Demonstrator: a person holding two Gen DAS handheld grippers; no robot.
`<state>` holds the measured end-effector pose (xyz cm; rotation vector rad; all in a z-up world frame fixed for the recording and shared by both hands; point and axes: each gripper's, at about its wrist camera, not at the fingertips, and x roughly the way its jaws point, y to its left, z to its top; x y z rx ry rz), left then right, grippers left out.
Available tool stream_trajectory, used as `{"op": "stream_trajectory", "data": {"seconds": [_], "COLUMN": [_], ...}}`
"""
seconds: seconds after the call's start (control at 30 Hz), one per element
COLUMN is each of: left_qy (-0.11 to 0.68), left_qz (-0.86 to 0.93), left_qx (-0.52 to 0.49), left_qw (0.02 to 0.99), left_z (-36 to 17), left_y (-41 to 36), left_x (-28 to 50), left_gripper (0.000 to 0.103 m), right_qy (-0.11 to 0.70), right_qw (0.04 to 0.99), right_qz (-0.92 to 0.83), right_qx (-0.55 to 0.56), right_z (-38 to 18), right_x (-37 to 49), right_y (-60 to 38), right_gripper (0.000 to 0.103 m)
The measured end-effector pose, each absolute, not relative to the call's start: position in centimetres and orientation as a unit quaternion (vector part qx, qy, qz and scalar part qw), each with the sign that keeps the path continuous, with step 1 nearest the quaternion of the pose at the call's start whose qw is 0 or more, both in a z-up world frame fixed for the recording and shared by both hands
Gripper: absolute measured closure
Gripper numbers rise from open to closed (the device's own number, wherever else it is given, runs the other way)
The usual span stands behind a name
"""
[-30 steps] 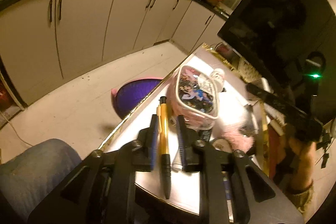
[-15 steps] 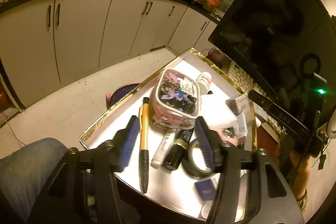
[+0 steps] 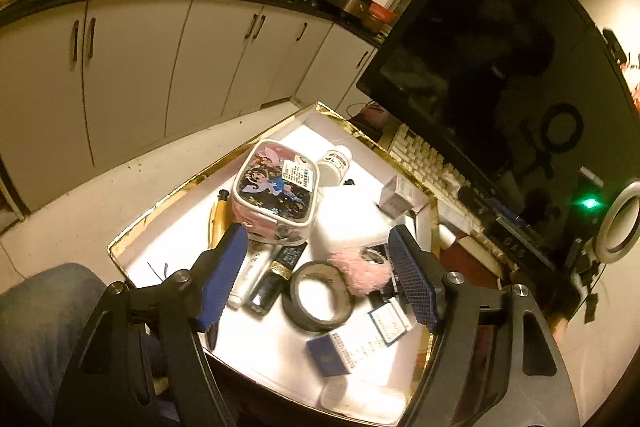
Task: Organize objects
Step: 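Move both open grippers back over the desk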
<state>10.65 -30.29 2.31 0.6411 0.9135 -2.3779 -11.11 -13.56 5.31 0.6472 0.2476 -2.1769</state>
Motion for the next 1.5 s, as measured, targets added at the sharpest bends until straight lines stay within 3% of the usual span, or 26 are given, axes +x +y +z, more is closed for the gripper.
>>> {"op": "stream_trajectory", "data": {"seconds": [0.1,0.4,0.77,1.17,1.3,1.5], "left_qy": [0.348,0.281,0.272,0.234,0.228,0.219], "left_qz": [-0.872,-0.917,-0.921,-0.919,-0.915,-0.918], "left_qx": [0.237,0.203,0.261,0.312,0.327,0.325], "left_qw": [0.250,0.197,0.096,0.063,0.064,0.059], "left_z": [3.0,7.0,3.7,1.3,1.0,1.1], "left_y": [-30.1,-27.3,-25.7,-22.7,-22.1,-21.2], "left_x": [10.9,8.9,5.5,3.4,2.6,2.6], "left_gripper": [0.029,0.026,0.026,0.026,0.026,0.026], "right_qy": [0.098,0.107,0.117,0.060,0.041,0.093], "right_qw": [0.415,0.360,0.275,0.277,0.291,0.342], "right_qz": [-0.866,-0.891,-0.903,-0.866,-0.860,-0.861], "right_qx": [0.262,0.254,0.310,0.413,0.417,0.366], "right_z": [4.9,5.0,1.5,-0.6,-0.8,1.0], "right_x": [-11.3,-12.8,-16.7,-22.2,-22.1,-20.9], "right_y": [-13.7,-11.8,-10.4,-11.4,-10.3,-11.7], "right_gripper": [0.025,0.025,0.025,0.026,0.032,0.031]}}
